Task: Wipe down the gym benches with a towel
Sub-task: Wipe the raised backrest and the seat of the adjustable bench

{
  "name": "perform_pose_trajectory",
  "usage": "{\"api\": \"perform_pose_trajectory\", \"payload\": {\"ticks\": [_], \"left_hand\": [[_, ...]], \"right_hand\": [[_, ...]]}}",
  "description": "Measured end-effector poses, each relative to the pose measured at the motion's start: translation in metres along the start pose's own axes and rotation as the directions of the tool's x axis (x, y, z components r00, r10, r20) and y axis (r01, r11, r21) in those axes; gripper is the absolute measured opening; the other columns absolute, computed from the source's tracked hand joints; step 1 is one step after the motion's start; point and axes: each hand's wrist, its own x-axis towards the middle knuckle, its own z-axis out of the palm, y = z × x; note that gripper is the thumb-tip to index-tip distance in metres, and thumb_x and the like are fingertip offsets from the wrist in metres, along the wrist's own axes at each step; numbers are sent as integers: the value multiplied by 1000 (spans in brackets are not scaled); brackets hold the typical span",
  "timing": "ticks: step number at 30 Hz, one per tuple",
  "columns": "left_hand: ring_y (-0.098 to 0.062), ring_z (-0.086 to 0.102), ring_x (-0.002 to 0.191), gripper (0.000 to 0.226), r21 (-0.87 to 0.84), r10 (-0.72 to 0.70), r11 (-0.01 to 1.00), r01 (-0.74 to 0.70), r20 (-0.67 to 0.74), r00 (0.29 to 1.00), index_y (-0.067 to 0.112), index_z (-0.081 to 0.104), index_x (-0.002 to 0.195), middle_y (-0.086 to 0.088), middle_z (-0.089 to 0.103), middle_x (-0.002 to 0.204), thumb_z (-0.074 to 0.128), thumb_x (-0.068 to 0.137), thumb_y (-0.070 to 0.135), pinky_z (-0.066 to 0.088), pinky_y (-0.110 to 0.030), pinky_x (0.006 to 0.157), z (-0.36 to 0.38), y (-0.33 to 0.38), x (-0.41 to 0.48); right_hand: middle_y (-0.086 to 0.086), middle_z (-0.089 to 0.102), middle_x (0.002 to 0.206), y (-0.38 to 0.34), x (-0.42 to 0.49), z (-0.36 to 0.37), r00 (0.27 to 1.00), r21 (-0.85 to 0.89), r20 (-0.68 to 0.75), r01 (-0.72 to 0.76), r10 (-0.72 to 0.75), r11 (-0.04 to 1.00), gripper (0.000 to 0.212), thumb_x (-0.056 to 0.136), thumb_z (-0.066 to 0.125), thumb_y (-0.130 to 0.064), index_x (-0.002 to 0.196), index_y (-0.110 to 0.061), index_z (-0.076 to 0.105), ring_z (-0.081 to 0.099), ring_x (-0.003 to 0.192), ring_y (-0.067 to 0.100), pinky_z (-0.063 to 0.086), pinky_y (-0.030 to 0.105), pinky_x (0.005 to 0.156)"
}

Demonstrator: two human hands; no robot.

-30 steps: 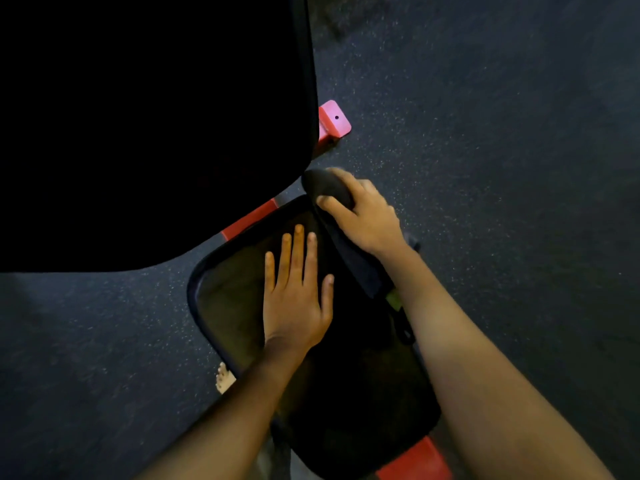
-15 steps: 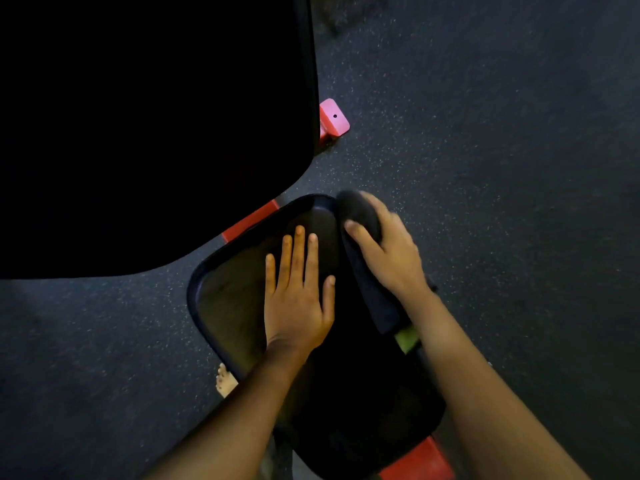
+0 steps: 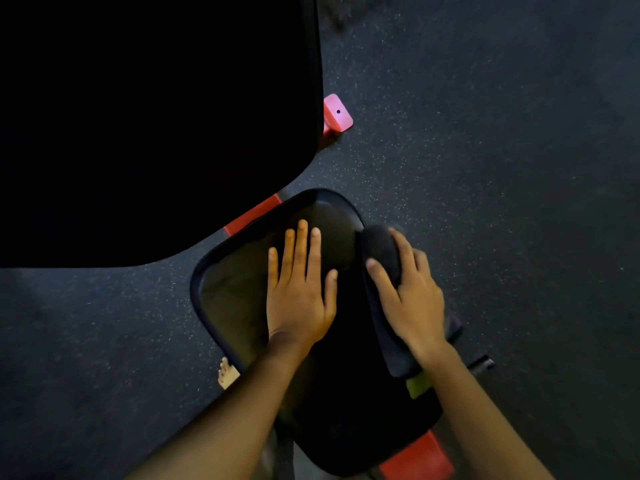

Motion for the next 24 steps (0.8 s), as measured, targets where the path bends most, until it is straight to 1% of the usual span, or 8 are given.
{"api": "perform_pose_trajectory", "payload": {"ticks": [3,7,9,12,14,16,20,24], "left_hand": [[-26,15,142,58,13,6,1000,-6,3,1000,9,19,147,-17,27,152,24,97,40,2,-41,115,1,0,0],[-26,16,141,58,5,6,1000,-6,-2,1000,8,21,146,-18,28,152,19,99,41,2,-40,115,1,-1,0],[-26,16,141,58,-5,4,1000,-4,-7,1000,8,21,146,-18,28,152,15,99,42,3,-41,115,0,-1,0],[-26,16,141,58,-16,9,1000,-10,-23,1000,8,22,146,-17,28,152,23,98,40,3,-41,115,1,-1,0],[-26,16,141,58,-20,10,1000,-11,-30,999,8,21,146,-17,27,152,27,96,38,3,-41,114,1,-1,1],[-26,16,141,59,-17,9,1000,-9,-33,999,8,21,146,-17,27,152,28,96,37,2,-41,114,1,-1,1],[-26,17,141,59,-11,17,1000,-17,-31,999,7,23,146,-18,28,152,29,95,37,3,-41,114,1,-1,0],[-25,17,141,59,-18,24,1000,-25,-33,999,6,27,145,-17,29,151,28,96,38,5,-42,114,1,-3,0]], "right_hand": [[3,40,140,-34,45,8,999,6,-5,54,-54,999,56,94,36,-61,145,-45,23,52,117,32,37,58,99],[5,42,136,-53,69,10,996,-12,14,93,-93,996,55,93,38,-61,144,-44,27,53,115,35,37,58,99],[3,43,136,-40,51,8,996,7,-10,87,-87,996,59,91,36,-65,145,-45,23,54,115,32,39,56,98],[2,40,143,-13,10,5,999,-30,-32,31,-32,999,73,83,22,-76,148,-44,15,53,118,31,42,56,96],[3,35,149,-3,-10,7,999,-97,-36,15,-19,995,78,81,14,-76,151,-41,10,51,121,32,42,57,95],[5,34,151,0,-15,10,998,-134,-62,8,-17,991,81,82,12,-75,153,-35,7,51,122,33,42,57,95],[7,38,148,-13,5,12,995,-126,-96,-4,-9,992,82,86,20,-73,153,-29,8,50,122,33,38,59,98],[5,34,150,-39,32,13,995,-160,-91,24,-39,987,72,91,36,-65,152,-33,16,45,126,35,33,58,100]]}}
